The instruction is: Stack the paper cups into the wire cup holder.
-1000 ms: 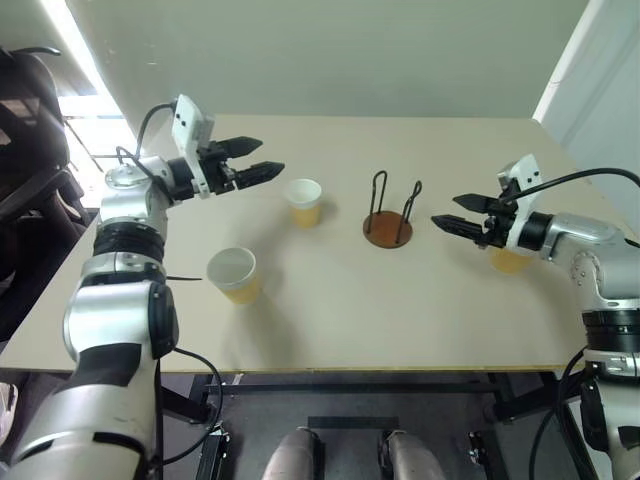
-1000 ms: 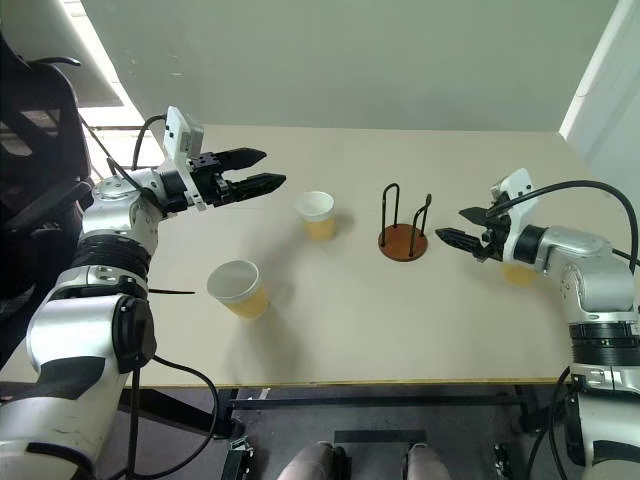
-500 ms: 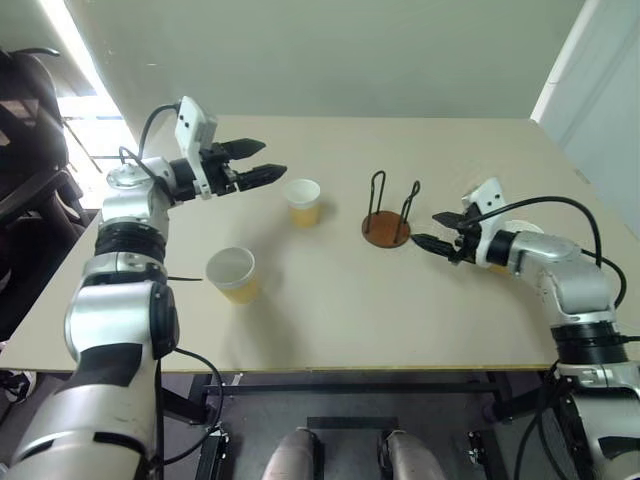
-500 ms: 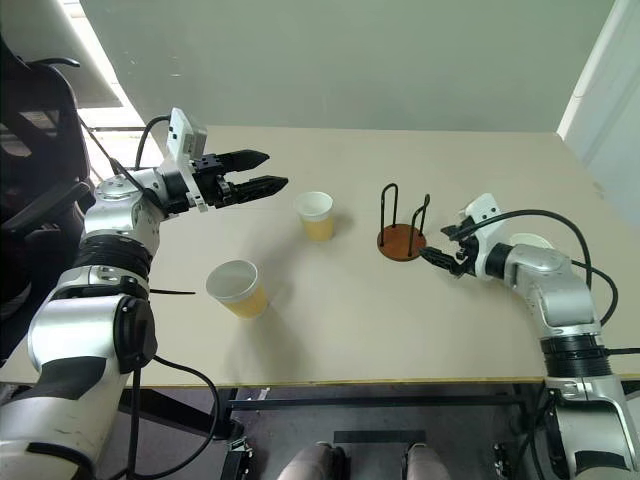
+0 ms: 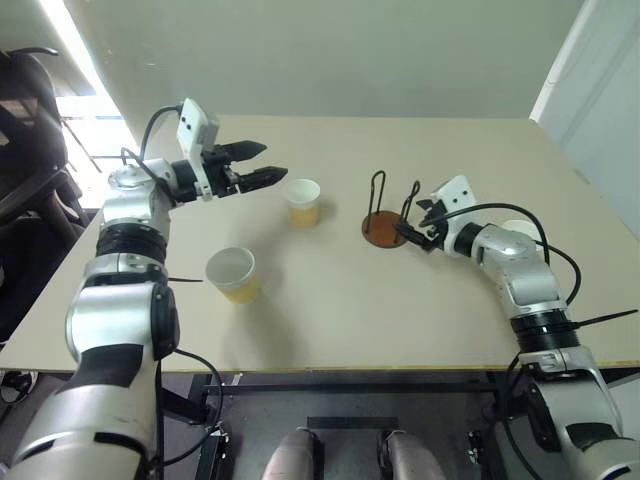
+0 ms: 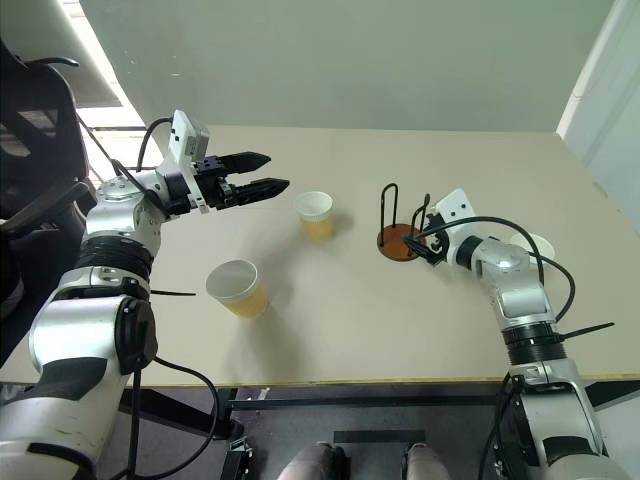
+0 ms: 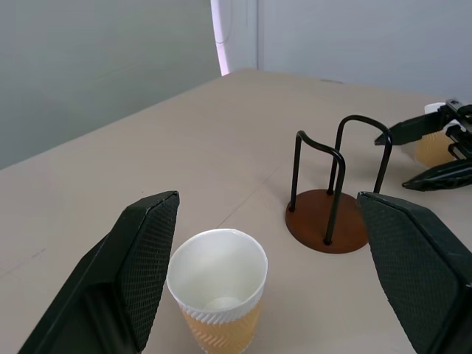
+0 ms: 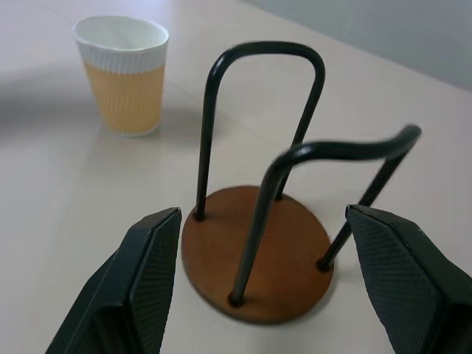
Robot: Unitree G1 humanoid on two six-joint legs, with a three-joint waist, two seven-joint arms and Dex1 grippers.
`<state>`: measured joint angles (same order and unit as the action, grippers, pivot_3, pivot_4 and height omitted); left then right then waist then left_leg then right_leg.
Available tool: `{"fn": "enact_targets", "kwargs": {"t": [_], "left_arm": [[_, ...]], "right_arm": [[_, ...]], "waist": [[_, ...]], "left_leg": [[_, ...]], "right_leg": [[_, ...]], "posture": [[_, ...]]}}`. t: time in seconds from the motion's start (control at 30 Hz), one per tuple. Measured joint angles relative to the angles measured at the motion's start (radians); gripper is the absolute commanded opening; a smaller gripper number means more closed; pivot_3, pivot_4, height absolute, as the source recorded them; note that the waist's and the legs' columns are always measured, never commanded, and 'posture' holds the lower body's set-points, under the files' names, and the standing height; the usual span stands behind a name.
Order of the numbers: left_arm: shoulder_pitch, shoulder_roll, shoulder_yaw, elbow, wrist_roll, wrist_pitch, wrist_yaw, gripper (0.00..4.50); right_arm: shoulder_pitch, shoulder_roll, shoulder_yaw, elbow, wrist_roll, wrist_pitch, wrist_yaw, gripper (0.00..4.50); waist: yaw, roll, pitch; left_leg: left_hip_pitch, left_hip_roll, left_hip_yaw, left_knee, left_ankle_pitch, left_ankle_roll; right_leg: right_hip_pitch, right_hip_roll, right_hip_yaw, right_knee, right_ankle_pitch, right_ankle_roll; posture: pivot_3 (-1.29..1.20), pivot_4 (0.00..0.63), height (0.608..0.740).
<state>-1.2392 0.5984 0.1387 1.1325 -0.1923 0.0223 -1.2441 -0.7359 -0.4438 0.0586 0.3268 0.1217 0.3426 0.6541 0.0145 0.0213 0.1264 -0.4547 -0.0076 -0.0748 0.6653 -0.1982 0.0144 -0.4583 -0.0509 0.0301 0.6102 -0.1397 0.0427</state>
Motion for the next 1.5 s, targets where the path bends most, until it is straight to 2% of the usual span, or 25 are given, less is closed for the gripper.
{"fn": "enact_targets", "kwargs": {"t": [0.27, 0.77, 0.87, 1.13, 1.17, 1.3, 1.5], "left_arm": [[0.0, -0.007, -0.001, 0.0, 0.0, -0.001, 0.001, 4.13], [0.002, -0.009, -0.001, -0.003, 0.0, -0.001, 0.0, 4.13], [0.004, -0.009, -0.001, -0.004, 0.0, -0.001, 0.0, 4.12], [0.006, -0.009, -0.001, -0.012, 0.0, 0.0, -0.001, 4.12], [0.007, -0.009, -0.001, -0.014, 0.0, 0.001, -0.002, 4.12], [0.007, -0.01, -0.001, -0.018, 0.0, 0.006, -0.005, 4.12], [0.008, -0.008, -0.008, -0.018, 0.001, 0.029, -0.059, 4.12]], "right_arm": [[-0.076, 0.038, 0.0, 0.103, -0.011, -0.04, -0.008, 3.66], [-0.09, 0.116, 0.0, 0.185, -0.028, -0.074, -0.023, 3.66], [-0.095, 0.12, 0.0, 0.204, -0.028, -0.074, -0.026, 3.05], [-0.109, 0.13, -0.003, 0.23, -0.026, -0.073, -0.03, 0.19], [-0.109, 0.13, -0.003, 0.23, -0.025, -0.072, -0.025, 0.01], [-0.11, 0.123, -0.003, 0.229, -0.016, -0.06, 0.011, 0.01], [-0.11, 0.072, 0.01, 0.206, 0.002, -0.018, 0.155, 0.01]], "waist": [[-0.001, 0.0, 0.0], [-0.001, 0.0, 0.0], [-0.001, 0.0, 0.0], [-0.001, 0.0, 0.0], [-0.001, 0.0, 0.0], [-0.001, 0.0, 0.0], [-0.001, 0.0, 0.0]], "left_leg": [[0.0, 0.0, 0.0, -0.001, -0.001, -0.001], [-0.001, 0.0, -0.001, -0.001, -0.002, -0.002], [-0.001, 0.0, -0.001, -0.001, -0.002, -0.003], [-0.001, 0.0, -0.002, -0.001, -0.002, -0.003], [-0.001, 0.0, -0.002, -0.002, -0.002, -0.003], [-0.001, 0.0, -0.002, -0.001, -0.002, -0.003], [-0.001, 0.0, -0.002, -0.002, -0.002, -0.003]], "right_leg": [[-0.001, 0.0, 0.0, 0.0, 0.0, -0.001], [-0.002, 0.0, 0.0, 0.0, 0.0, -0.001], [-0.002, 0.0, 0.0, 0.0, 0.0, -0.002], [-0.002, 0.0, 0.0, 0.0, 0.0, -0.002], [-0.002, 0.0, -0.001, 0.0, 0.0, -0.002], [-0.002, 0.0, -0.001, 0.0, 0.0, -0.002], [-0.002, 0.0, -0.001, 0.0, 0.0, -0.002]], "posture": [[0.0, 0.15, 0.74], [0.0, 0.15, 0.74], [0.0, 0.15, 0.74], [0.0, 0.15, 0.74], [0.0, 0.15, 0.74], [0.0, 0.15, 0.74], [0.0, 0.15, 0.74]]}}
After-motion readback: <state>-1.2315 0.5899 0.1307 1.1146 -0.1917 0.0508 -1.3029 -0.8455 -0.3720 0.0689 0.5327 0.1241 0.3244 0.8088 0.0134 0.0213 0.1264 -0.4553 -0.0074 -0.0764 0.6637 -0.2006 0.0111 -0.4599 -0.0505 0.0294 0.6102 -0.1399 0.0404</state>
